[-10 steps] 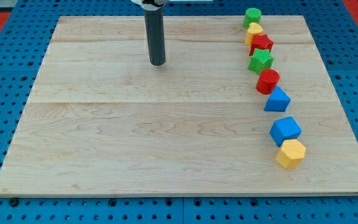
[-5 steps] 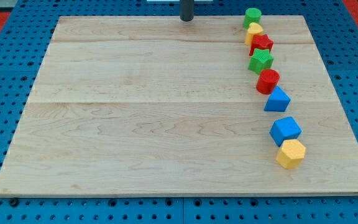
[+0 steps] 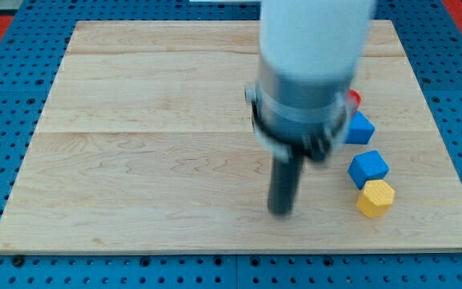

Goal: Move your arm to the top right

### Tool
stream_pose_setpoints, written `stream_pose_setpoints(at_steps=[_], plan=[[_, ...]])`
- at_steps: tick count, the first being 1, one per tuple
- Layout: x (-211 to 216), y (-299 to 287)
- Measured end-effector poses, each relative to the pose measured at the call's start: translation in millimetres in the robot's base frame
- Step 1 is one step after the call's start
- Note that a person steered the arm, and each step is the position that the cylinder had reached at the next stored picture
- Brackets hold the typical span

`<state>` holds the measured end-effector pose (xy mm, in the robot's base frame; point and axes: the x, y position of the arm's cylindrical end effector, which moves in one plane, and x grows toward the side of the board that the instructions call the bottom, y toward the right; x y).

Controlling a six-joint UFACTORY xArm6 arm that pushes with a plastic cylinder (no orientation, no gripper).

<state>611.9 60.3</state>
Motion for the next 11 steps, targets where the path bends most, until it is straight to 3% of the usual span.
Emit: stream_pose_setpoints(at_steps=[1,2,3,4,6,7,9,10,11], plan=[[6,43],[-30,186],[-69,285],[-148,285],[-374,285],[-420,278],[-421,254],[-420,94],[-419,25]])
